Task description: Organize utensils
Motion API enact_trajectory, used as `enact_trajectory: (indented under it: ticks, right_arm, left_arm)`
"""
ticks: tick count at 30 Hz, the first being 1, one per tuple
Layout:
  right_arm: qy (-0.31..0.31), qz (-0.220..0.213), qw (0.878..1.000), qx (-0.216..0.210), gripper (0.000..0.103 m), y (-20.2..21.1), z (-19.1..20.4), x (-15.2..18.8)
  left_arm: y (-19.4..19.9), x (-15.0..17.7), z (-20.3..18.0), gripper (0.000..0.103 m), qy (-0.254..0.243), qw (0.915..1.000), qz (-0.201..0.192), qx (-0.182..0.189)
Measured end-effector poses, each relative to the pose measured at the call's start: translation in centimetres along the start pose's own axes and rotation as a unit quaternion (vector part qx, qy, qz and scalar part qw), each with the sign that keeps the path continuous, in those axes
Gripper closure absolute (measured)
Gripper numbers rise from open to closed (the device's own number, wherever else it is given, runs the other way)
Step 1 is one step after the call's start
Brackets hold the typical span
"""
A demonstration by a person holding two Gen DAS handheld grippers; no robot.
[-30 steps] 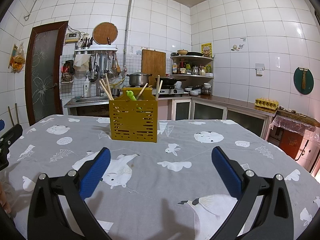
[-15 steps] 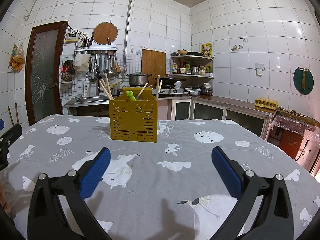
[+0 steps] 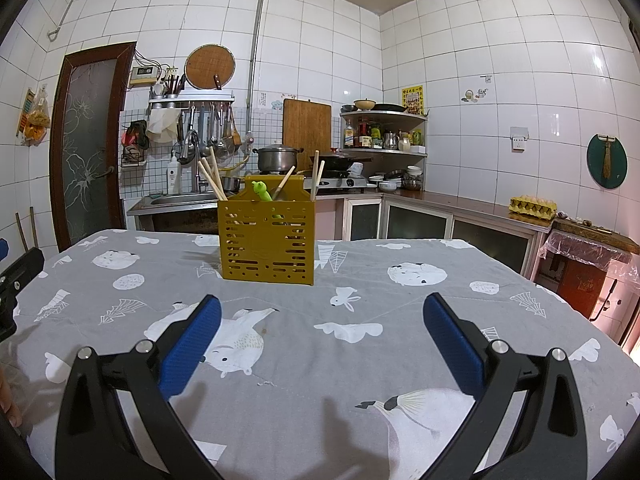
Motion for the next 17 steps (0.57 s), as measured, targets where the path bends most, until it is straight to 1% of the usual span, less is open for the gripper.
enact_trajectory:
  ticks: [17]
  right_arm:
    - [0.000,0.001,1.000,0.000,0.004,-0.04,0.01,0.01]
  left_arm:
    - [0.03,-0.35,0.38,0.005,-0.003,1.0000,-0.004,0.001]
Point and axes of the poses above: each gripper's, at about its wrist camera, not at the fingertips, and y roughly against the way its jaws point, z to its left, x to its underside, the point moved 4 cm from there along -y, roughly the way its jaws point, and after that the axes turned 6 degrees about z, right-handed, at the moved point
